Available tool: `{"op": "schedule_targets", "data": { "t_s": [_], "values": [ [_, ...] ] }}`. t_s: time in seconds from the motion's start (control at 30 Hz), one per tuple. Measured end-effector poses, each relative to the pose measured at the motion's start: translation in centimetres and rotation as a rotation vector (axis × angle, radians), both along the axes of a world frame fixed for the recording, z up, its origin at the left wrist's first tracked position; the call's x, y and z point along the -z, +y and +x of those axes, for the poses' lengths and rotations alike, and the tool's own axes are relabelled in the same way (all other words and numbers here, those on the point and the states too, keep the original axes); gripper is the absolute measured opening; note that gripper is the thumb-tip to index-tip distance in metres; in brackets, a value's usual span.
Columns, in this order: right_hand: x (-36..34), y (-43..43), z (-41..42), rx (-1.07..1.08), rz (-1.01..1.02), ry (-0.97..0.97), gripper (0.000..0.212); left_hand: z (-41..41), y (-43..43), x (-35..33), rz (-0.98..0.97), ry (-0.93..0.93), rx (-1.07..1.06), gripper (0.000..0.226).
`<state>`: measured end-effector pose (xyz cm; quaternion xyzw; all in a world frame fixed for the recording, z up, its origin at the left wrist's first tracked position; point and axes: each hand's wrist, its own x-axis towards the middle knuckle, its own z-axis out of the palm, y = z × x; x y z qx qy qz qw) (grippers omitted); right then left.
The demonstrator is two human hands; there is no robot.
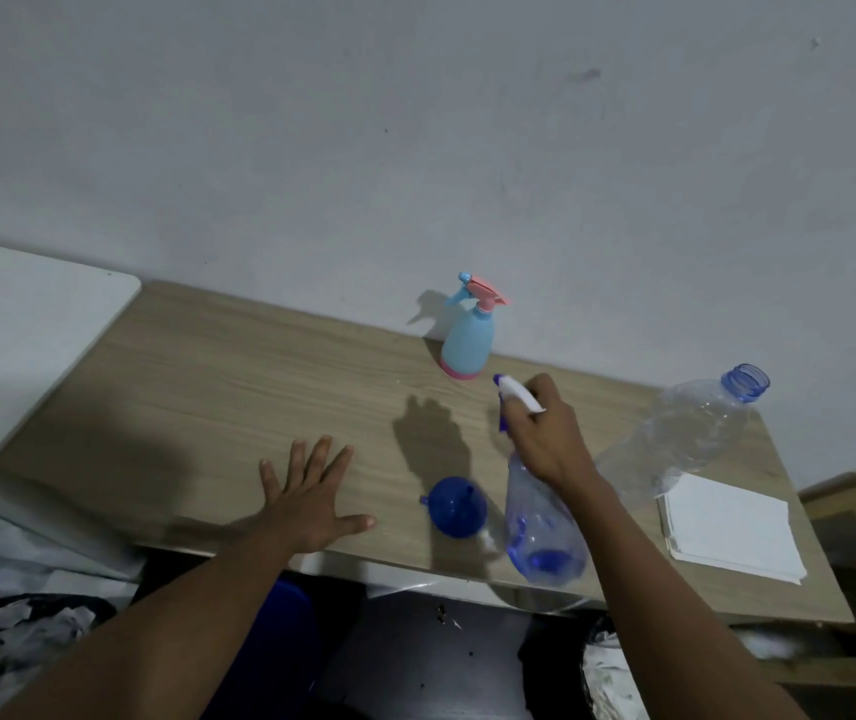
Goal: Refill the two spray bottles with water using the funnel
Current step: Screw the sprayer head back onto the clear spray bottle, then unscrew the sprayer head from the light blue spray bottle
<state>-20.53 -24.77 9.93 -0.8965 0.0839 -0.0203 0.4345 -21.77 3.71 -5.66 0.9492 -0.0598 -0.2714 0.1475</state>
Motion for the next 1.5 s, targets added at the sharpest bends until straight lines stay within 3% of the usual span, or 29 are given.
{"op": "schedule_targets", "data": {
  "t_s": [0.1,0.2,0.47,0.8,0.97,1.03,1.17,1.33,1.4,1.5],
  "values": [
    [-2.6,1.1,2.6,-0.029,-0.015,-0.232,0.021,1.5,0.5,-0.4,0.011,-0.022,0.018,0.136],
    [-3.4,1.9,5.8,-0.025,-0.022,-0.3,0.017,2.6,0.5,-0.5,0.012,-0.056,0.03,0.146],
    [-2.2,6.0,14.3,-0.135,-0.021,-0.282,0.011,3.1,0.2,-0.2,0.033,-0.238,-0.006,0.148],
    [0.0,10.3,21.4,-0.117,-0.188,-0.142,0.015,3.6,0.2,-0.3,0.041,-0.226,-0.014,0.146],
    [-1.3,10.9,21.4,-0.152,-0.501,-0.154,0.031,3.4,0.4,0.1,0.04,-0.277,-0.004,0.144],
    [-2.0,10.8,21.2,-0.169,-0.535,-0.143,0.04,3.4,0.5,0.3,0.049,-0.288,-0.004,0.143],
    [-2.7,9.5,20.4,-0.145,-0.421,-0.227,0.056,3.3,0.4,0.3,0.03,-0.291,-0.017,0.142],
    [-1.8,5.3,17.2,0.142,-0.065,-0.478,0.039,3.2,0.4,0.1,-0.006,-0.311,-0.035,0.127],
    [-0.4,2.9,15.6,0.269,0.008,-0.465,0.033,3.2,0.5,0.5,-0.056,-0.317,-0.064,0.11],
    [2.3,-0.5,13.9,0.372,0.05,-0.289,0.031,3.9,0.3,1.2,-0.169,-0.405,-0.163,0.079]
  ]
}}
